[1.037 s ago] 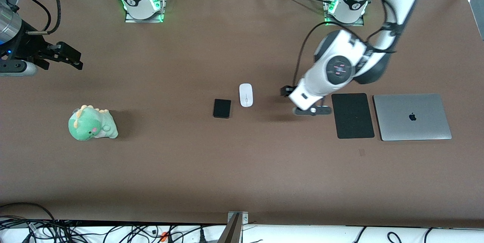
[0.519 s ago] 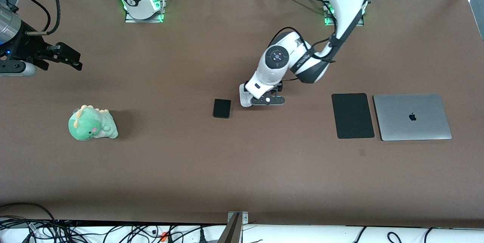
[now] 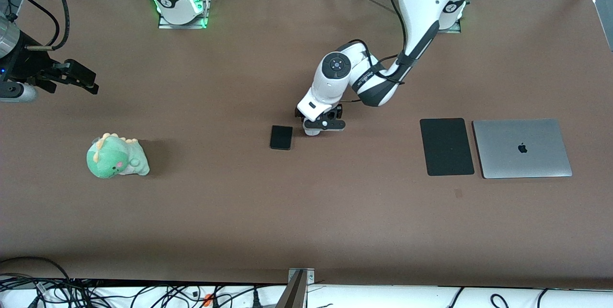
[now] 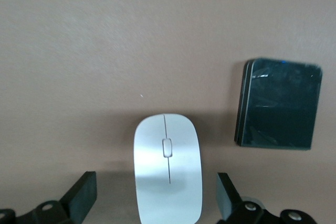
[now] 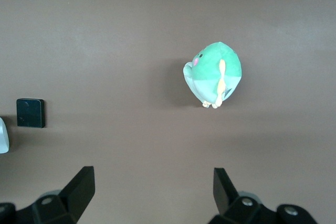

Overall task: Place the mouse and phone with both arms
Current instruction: 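Grasp the white mouse with the left gripper while the right gripper reaches the phone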

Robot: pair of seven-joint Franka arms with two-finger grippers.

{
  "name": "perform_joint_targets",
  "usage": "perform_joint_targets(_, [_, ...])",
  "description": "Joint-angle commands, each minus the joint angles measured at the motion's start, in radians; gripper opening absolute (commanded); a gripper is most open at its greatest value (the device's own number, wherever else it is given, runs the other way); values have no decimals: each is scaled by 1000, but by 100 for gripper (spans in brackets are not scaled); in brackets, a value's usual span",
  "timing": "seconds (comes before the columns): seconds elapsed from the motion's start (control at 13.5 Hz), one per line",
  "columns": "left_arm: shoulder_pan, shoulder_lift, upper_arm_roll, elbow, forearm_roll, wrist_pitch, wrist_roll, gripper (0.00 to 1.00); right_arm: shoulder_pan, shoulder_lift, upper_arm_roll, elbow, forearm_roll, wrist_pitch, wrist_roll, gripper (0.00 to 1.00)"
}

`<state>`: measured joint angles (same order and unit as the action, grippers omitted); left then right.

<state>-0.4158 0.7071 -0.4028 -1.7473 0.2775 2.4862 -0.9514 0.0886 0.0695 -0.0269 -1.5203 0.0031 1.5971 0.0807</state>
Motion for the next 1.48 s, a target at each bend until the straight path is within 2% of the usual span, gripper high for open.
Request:
perform_joint_targets(0.0, [-84,31,57,31,92,14,-46,100,20,36,13,15,-5,-9,-10,100])
perform_joint_targets(0.59, [-120,61,96,31,97,105,-145,100,42,104,15,6,21,10,2,100])
perform_joint_targets(0.67, [-120,61,105,31,98,118,-145,91,42,105,15,5,23,17,4,100])
perform_joint_targets(0.74, [-120,63,107,31,110,122,-145,89,42,113,15,5,23,20,4,100])
perform_joint_targets(0.81, [-120,64,107,29,123,122,-145,82,42,115,16,5,23,23,4,100])
perform_joint_targets(0.89, [-120,64,107,29,130,122,-147,64,42,116,16,3,23,24,4,100])
perform_joint_targets(1.04, [-112,60,107,29,134,117,-145,43,42,121,16,5,26,24,4,100])
perform_joint_targets(1.19, [-104,45,107,29,132,109,-142,39,42,122,15,5,47,24,1,100])
perform_joint_targets(1.41, [-40,-20,96,32,126,10,-135,39,52,124,16,-15,49,38,11,100])
